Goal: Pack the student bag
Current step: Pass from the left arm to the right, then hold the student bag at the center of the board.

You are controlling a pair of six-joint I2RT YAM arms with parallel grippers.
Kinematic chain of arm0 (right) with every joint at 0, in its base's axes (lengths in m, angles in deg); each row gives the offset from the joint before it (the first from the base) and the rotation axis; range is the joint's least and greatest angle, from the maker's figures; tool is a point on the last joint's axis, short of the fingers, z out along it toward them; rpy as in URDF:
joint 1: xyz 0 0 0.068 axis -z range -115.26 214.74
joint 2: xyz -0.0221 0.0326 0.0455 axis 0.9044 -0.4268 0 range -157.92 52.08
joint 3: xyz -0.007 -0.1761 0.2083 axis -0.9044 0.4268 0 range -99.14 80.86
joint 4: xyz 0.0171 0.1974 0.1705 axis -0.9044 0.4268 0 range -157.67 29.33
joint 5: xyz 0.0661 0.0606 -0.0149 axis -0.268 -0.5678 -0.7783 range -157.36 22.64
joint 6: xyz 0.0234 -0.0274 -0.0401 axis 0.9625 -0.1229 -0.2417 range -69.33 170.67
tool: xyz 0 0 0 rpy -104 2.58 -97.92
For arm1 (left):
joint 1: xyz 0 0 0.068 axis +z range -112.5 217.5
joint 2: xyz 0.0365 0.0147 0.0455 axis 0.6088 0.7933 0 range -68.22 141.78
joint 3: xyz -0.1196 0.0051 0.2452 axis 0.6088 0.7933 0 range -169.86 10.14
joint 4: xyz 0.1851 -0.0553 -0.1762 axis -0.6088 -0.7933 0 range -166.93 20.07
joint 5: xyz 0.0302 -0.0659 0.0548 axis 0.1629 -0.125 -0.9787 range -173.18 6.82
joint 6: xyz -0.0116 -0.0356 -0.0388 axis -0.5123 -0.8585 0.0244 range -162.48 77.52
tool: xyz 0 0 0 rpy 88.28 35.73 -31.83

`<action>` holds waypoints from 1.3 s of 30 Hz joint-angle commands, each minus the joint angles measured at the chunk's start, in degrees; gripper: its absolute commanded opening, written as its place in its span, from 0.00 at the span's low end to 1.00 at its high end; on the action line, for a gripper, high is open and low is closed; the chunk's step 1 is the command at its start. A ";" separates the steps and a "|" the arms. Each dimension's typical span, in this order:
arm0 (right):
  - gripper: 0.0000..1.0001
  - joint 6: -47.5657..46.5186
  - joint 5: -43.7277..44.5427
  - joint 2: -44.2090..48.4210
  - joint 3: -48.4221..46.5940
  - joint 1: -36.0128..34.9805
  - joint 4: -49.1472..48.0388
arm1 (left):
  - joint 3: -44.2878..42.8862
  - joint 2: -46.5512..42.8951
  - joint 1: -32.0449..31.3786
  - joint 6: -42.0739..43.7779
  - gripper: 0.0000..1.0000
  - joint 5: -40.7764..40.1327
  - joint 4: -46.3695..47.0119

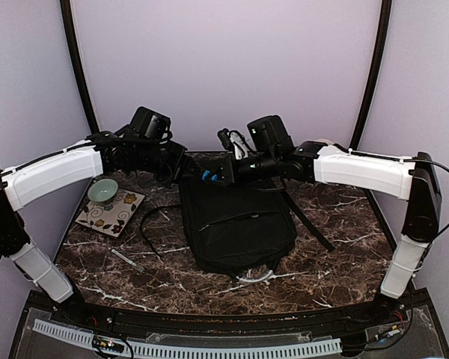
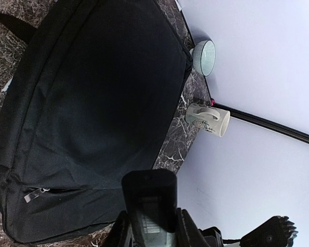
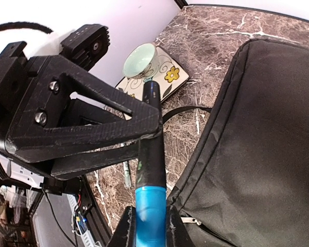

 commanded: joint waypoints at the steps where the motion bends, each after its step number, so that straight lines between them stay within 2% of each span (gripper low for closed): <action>1: 0.05 -0.14 -1.66 -0.59 -1.62 -0.45 -4.35 | -0.16 -1.67 -0.20 0.20 0.14 -0.48 1.67; 6: 0.00 0.97 -2.43 -0.55 -0.04 -0.45 -5.80 | 1.37 -2.10 -0.28 0.70 0.15 0.36 3.29; 9: 0.00 1.37 -2.26 -0.02 0.93 -0.45 -5.72 | 1.81 -2.65 -0.51 2.07 0.22 -0.13 3.26; 11: 0.00 0.93 -1.46 0.58 1.07 -0.46 -4.66 | 2.32 -3.25 -0.55 3.17 0.36 -0.75 3.16; 14: 0.00 -0.53 0.40 2.28 1.78 -0.38 -2.93 | 2.97 -4.07 -0.92 4.83 0.65 -2.20 2.54; 18: 0.00 -2.48 4.41 5.63 4.09 -0.37 0.45 | 2.06 -4.21 -0.98 9.44 0.84 -4.09 -0.04; 25: 0.00 -1.69 8.30 14.41 12.62 -0.28 4.08 | 2.57 -5.88 -1.08 19.42 0.88 -5.99 -3.80; 29: 0.00 -1.28 8.82 20.06 17.18 -0.23 8.53 | 4.81 -8.18 -1.21 28.71 0.88 -6.98 -3.90; 33: 0.00 -0.25 9.15 25.19 21.54 -0.06 14.04 | 8.02 -9.67 -1.33 37.89 0.84 -6.92 -3.50; 39: 0.00 5.39 5.38 31.20 30.12 0.82 16.73 | 14.06 -10.31 -2.52 50.01 0.79 -1.33 -0.54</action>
